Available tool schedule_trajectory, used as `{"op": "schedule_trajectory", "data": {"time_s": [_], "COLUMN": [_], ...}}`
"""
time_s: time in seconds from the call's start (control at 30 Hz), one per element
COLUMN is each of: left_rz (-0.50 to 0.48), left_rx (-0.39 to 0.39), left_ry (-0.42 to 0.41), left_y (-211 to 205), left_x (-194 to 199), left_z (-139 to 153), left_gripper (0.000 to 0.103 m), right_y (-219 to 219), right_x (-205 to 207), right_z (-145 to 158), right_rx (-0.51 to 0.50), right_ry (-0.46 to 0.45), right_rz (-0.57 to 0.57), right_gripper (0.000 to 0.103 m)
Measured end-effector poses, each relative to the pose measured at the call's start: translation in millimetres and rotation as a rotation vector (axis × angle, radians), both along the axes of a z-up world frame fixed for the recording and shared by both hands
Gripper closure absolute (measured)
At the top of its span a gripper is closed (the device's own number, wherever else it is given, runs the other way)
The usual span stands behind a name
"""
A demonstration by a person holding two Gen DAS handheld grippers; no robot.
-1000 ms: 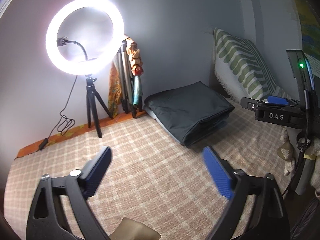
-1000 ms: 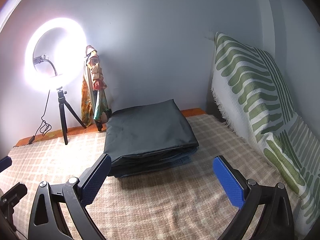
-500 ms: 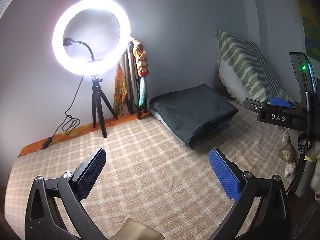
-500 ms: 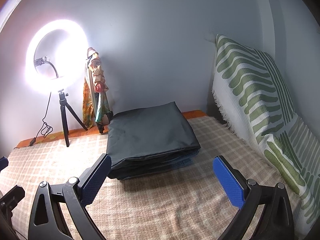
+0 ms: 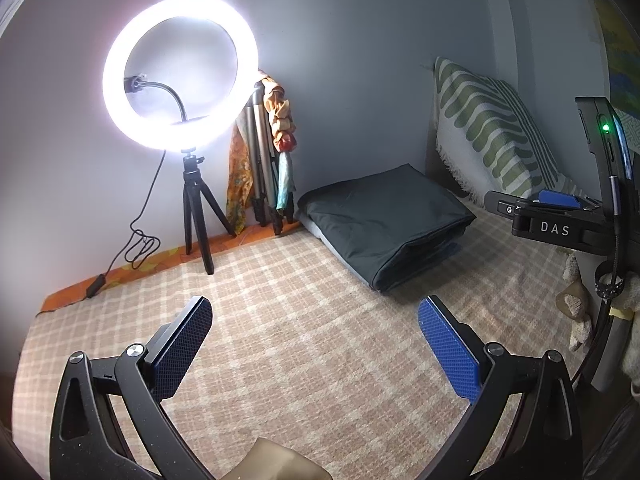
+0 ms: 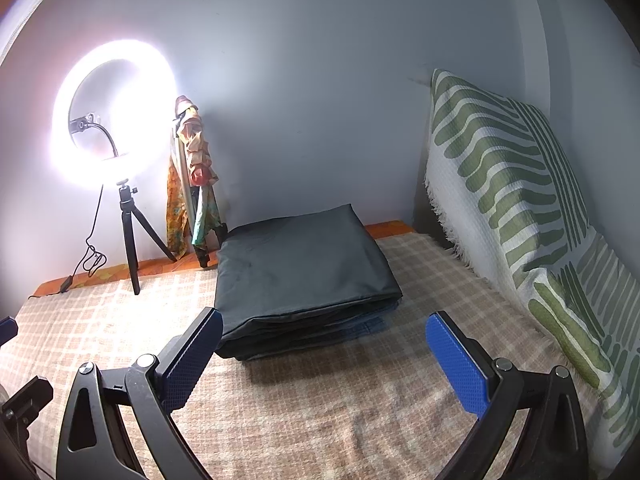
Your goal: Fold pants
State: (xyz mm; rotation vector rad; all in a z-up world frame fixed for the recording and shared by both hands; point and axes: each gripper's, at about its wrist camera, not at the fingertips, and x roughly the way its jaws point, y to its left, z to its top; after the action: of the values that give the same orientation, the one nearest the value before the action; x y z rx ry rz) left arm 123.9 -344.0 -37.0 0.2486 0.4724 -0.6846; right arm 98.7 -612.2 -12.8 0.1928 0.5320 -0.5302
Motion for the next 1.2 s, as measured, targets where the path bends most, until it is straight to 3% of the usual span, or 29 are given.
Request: {"op": "schedule_trajectory", "data": {"time_s": [1.2], "left_rz": [-0.022], "left_rx": [-0.009], "left_ry": [0.015], "left_y": [5.0], "left_x": [-1.9], "left_z": [4.8], "left_gripper": [0.001], "right_y": [3.5], "right_x": [-0.4], "right_z": [1.0], "right_rx": [0.0], "right_ry": [0.006], "right_rz": [0.005], "right_gripper": [0.0]}}
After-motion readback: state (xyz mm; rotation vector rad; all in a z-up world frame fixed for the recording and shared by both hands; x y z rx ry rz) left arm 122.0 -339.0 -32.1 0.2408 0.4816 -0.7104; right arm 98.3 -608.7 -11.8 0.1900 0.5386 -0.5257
